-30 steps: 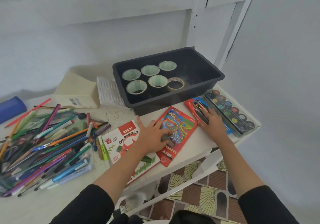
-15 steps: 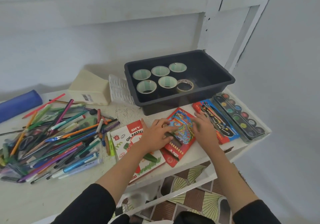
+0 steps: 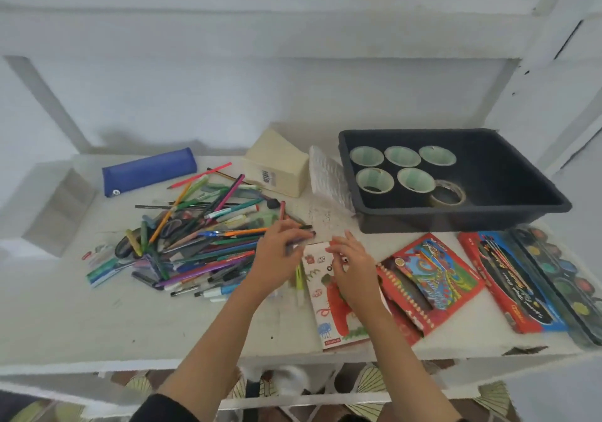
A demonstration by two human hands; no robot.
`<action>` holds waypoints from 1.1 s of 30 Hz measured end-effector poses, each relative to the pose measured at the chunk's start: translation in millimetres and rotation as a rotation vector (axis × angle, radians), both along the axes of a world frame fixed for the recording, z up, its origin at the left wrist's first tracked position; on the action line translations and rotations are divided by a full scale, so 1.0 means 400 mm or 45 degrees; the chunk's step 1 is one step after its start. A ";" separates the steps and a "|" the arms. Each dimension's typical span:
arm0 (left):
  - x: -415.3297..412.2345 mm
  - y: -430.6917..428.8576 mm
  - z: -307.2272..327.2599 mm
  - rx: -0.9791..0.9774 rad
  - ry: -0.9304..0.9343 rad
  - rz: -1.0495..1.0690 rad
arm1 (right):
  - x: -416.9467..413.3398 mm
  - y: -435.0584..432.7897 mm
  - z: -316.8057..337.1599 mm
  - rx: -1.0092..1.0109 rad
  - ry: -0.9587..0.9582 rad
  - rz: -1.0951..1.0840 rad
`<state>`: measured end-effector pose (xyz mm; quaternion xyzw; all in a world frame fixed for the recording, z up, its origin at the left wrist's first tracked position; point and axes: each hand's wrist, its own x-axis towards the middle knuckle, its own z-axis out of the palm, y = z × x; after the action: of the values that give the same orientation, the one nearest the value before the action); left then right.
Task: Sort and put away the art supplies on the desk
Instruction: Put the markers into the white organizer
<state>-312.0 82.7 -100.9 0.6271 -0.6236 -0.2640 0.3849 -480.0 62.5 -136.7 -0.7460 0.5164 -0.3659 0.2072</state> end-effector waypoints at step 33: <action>1.155 0.148 0.045 0.651 -0.467 0.738 | 1.255 0.076 0.025 0.259 0.590 0.514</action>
<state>149.9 141.9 -82.9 0.8883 -0.3942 -0.1750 0.1579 22.2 93.0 -126.9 -0.8722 0.4255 -0.0843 0.2261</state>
